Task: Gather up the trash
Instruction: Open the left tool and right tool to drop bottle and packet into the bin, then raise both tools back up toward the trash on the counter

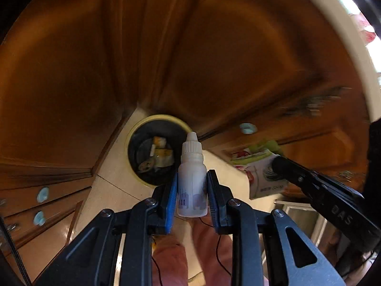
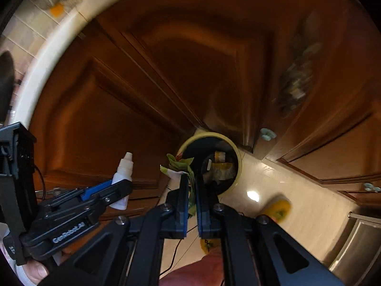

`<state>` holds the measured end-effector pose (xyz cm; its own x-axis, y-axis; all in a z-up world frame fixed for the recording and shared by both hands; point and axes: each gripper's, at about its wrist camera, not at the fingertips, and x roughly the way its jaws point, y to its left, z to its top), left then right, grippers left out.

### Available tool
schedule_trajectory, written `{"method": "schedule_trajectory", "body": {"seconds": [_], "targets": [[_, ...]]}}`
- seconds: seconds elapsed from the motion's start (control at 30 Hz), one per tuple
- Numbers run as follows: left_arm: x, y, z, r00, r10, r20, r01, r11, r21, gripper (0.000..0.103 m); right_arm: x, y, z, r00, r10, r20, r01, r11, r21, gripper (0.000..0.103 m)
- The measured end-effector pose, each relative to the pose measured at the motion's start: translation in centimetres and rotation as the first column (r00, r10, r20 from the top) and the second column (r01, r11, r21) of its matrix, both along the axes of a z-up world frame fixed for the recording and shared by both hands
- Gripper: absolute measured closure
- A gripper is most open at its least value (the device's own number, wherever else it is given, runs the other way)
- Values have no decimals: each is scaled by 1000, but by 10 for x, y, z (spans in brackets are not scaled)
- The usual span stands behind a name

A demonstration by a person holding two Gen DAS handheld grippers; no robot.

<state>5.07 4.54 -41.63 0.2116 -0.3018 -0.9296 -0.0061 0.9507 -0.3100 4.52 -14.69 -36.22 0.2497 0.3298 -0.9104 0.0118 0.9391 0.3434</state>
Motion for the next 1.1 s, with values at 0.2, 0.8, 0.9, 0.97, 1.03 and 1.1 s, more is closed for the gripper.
{"method": "schedule_trajectory", "body": {"seconds": [0.2, 0.8, 0.9, 0.97, 1.03, 1.1], "targets": [[30, 7, -82, 999, 4, -45, -3, 999, 34, 81, 28, 21, -78, 999, 8, -35, -8, 1000, 6, 98], [55, 11, -120, 1000, 19, -18, -16, 986, 166, 29, 56, 23, -131, 995, 36, -94, -39, 999, -29, 75], [50, 9, -106, 1000, -7, 11, 5, 987, 160, 29, 51, 22, -120, 995, 45, -91, -48, 998, -32, 75], [46, 9, -92, 1000, -4, 19, 1, 989, 150, 29, 48, 21, -111, 995, 50, -90, -53, 998, -30, 75], [42, 10, -81, 1000, 2, 25, -5, 991, 133, 29, 44, 19, -96, 996, 55, -76, -58, 998, -31, 75], [38, 11, -68, 1000, 16, 21, -18, 993, 118, 29, 41, 18, -83, 996, 57, -66, -59, 998, -28, 75]]}}
